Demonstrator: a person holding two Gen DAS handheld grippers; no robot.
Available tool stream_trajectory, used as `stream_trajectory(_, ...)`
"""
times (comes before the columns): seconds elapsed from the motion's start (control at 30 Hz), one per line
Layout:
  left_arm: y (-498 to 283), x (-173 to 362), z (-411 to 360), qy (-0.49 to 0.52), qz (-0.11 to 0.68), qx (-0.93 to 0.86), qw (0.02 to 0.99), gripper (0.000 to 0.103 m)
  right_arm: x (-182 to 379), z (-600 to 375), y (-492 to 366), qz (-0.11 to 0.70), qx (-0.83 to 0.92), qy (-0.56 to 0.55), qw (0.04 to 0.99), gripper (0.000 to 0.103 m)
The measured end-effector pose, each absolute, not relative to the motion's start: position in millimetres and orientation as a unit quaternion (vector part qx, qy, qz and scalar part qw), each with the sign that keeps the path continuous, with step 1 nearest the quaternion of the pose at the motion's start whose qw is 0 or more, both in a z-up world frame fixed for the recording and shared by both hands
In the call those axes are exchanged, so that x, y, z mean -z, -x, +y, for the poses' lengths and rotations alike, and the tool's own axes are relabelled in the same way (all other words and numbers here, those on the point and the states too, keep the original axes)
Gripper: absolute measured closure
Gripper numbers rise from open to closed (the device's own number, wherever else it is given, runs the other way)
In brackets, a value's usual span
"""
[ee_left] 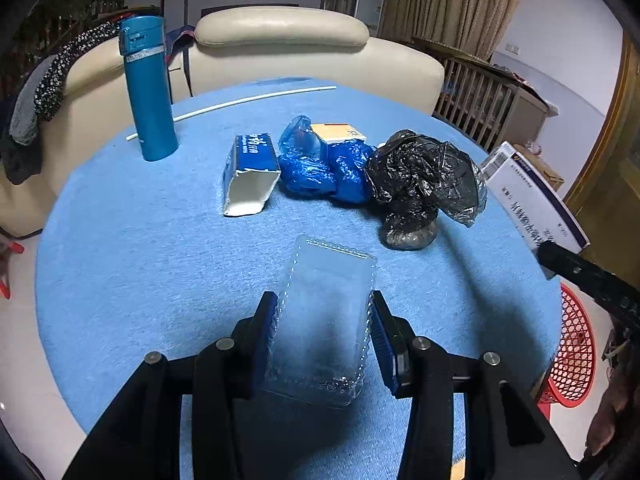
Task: Collect trash
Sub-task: 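Grasp the white-and-purple box with the right gripper, then drop the white box into the basket with the right gripper while the left drops the clear tray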
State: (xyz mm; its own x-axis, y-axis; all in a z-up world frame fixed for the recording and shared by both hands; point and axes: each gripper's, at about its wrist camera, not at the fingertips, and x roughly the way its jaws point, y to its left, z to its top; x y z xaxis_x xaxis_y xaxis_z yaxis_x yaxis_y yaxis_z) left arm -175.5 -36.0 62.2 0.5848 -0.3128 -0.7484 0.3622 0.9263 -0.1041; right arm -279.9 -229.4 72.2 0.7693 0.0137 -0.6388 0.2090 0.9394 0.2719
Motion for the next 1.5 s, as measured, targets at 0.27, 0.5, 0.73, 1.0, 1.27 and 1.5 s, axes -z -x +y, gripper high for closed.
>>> stream_trajectory(0.27, 183.2, -72.3, -37.2, -0.041, 0.408, 0.168, 0.897, 0.056, -87.2, -227.5, 295.0, 0.313, 0.045, -0.169, 0.934, 0.087)
stream_trajectory(0.5, 191.5, -84.2, -40.4, -0.051, 0.395, 0.159, 0.903, 0.056, -97.2, -227.2, 309.7, 0.297, 0.039, -0.170, 0.939, 0.087)
stream_trajectory(0.73, 201.4, -96.7, -47.6, -0.059, 0.382, 0.157, 0.909, 0.056, -104.0, -231.1, 322.3, 0.284, 0.041, -0.172, 0.942, 0.087)
stream_trajectory(1.0, 211.0, -106.1, -58.8, -0.073, 0.369, 0.156, 0.913, 0.056, -105.9, -242.7, 339.1, 0.271, 0.053, -0.184, 0.943, 0.087)
stream_trajectory(1.27, 219.1, -114.9, -76.7, -0.090, 0.358, 0.161, 0.915, 0.056, -105.2, -261.4, 355.4, 0.260, 0.071, -0.198, 0.943, 0.087)
stream_trajectory(1.5, 225.3, -117.1, -102.4, -0.111, 0.353, 0.180, 0.911, 0.056, -100.1, -288.5, 374.4, 0.252, 0.096, -0.216, 0.938, 0.087)
